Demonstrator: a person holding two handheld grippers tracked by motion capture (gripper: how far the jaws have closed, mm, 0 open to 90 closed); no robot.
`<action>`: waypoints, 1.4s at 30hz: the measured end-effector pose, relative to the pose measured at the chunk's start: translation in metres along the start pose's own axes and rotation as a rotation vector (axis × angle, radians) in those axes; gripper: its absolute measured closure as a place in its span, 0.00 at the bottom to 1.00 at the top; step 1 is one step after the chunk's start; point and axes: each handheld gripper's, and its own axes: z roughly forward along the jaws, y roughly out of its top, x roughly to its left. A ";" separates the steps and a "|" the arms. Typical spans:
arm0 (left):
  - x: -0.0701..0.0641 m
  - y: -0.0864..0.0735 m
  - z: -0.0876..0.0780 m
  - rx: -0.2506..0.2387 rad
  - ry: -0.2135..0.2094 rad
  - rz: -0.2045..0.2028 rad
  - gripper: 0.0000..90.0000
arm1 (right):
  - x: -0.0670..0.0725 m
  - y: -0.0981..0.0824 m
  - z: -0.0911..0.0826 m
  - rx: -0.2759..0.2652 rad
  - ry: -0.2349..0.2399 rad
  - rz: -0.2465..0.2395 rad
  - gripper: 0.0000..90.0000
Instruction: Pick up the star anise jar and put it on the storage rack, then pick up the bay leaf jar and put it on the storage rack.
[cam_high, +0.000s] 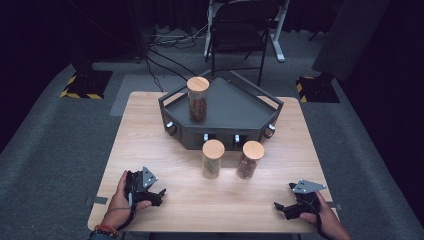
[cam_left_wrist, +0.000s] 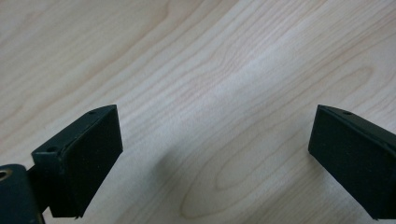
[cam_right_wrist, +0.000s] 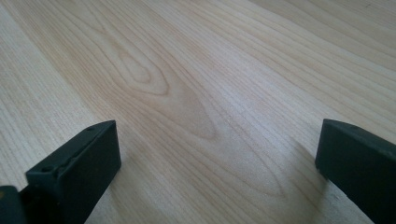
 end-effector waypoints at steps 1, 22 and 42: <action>0.001 -0.002 0.000 -0.006 -0.006 -0.011 0.03 | 0.000 0.000 0.000 0.000 0.000 0.000 0.00; 0.017 -0.023 -0.001 -0.046 -0.109 -0.144 0.01 | -0.001 0.001 0.001 0.000 0.003 -0.006 0.00; 0.018 -0.024 -0.001 -0.046 -0.115 -0.138 0.00 | -0.001 0.001 0.000 0.007 0.005 -0.008 0.00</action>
